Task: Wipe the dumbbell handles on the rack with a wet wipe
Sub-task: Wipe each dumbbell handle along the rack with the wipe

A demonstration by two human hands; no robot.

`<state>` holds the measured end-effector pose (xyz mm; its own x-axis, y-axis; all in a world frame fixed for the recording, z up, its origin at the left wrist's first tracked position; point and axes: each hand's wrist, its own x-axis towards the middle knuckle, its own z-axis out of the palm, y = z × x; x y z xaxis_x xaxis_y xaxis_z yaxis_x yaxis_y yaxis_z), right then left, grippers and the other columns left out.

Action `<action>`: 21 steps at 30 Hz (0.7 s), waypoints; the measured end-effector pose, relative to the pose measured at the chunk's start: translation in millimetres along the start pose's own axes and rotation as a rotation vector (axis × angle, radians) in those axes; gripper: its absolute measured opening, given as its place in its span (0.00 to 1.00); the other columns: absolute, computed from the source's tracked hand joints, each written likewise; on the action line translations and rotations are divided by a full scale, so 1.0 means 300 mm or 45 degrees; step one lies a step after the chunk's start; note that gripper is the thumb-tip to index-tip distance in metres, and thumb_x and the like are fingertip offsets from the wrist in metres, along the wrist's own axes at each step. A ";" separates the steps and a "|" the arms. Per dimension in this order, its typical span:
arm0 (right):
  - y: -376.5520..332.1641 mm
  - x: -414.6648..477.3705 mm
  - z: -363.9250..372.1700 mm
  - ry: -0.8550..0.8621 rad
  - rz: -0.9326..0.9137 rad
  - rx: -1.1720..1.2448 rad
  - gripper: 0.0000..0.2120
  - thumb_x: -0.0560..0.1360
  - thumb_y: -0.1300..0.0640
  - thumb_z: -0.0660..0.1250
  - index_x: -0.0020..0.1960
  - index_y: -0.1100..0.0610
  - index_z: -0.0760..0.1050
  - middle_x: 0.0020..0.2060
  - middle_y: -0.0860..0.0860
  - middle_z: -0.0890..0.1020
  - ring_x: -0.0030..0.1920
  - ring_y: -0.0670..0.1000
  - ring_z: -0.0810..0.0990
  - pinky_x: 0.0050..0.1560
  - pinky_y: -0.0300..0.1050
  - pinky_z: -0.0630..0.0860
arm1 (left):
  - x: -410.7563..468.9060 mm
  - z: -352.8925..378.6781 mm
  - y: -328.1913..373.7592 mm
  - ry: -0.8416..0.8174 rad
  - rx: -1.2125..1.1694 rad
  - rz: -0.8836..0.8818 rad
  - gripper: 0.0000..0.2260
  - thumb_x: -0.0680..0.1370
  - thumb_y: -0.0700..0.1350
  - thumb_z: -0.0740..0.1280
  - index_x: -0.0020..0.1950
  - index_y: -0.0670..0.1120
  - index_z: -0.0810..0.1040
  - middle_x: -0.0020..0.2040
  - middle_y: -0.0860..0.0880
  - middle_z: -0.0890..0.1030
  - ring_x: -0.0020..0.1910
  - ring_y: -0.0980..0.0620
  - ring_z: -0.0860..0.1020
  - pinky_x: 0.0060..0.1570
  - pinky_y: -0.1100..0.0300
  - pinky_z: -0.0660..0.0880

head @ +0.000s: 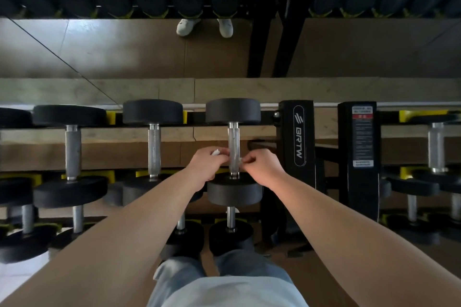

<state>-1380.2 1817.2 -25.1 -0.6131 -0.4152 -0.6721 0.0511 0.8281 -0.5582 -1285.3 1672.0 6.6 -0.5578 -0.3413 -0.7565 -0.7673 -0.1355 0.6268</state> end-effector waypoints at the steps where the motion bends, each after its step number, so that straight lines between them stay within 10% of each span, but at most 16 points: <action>1: 0.001 0.006 0.005 0.038 0.014 0.033 0.04 0.78 0.53 0.73 0.51 0.50 0.84 0.47 0.47 0.84 0.46 0.47 0.82 0.41 0.39 0.76 | 0.002 0.005 -0.007 0.020 -0.007 -0.009 0.05 0.80 0.46 0.69 0.52 0.57 0.81 0.44 0.52 0.77 0.40 0.52 0.71 0.39 0.59 0.70; 8: -0.126 0.090 -0.024 0.284 0.102 0.778 0.07 0.81 0.57 0.69 0.56 0.50 0.84 0.48 0.47 0.85 0.43 0.46 0.82 0.39 0.39 0.73 | 0.001 0.001 -0.022 0.050 -0.081 -0.121 0.07 0.80 0.46 0.70 0.55 0.56 0.80 0.58 0.45 0.82 0.54 0.46 0.79 0.57 0.46 0.78; 12: -0.119 0.077 -0.021 0.222 0.037 0.596 0.08 0.82 0.56 0.66 0.58 0.51 0.83 0.45 0.48 0.85 0.42 0.49 0.83 0.36 0.40 0.74 | 0.003 -0.008 -0.030 0.055 -0.084 -0.111 0.12 0.81 0.48 0.68 0.65 0.52 0.79 0.55 0.49 0.83 0.38 0.54 0.73 0.36 0.58 0.70; 18: 0.006 0.003 0.003 -0.101 0.038 -0.083 0.08 0.79 0.57 0.68 0.54 0.50 0.85 0.47 0.46 0.84 0.46 0.47 0.83 0.44 0.41 0.79 | -0.016 0.004 -0.030 0.036 -0.008 -0.026 0.07 0.82 0.46 0.66 0.50 0.60 0.77 0.49 0.51 0.78 0.44 0.53 0.73 0.45 0.57 0.72; 21: 0.003 0.002 0.007 -0.017 0.067 0.100 0.07 0.79 0.57 0.71 0.55 0.50 0.85 0.51 0.47 0.85 0.48 0.47 0.82 0.43 0.39 0.77 | -0.011 0.002 -0.030 0.046 0.001 -0.040 0.06 0.82 0.46 0.66 0.51 0.58 0.78 0.51 0.49 0.80 0.40 0.53 0.73 0.36 0.60 0.69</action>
<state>-1379.0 1817.0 -27.1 -0.5973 -0.3771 -0.7078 0.1451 0.8172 -0.5578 -1276.7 1675.0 3.3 -0.5214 -0.3703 -0.7688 -0.7845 -0.1464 0.6025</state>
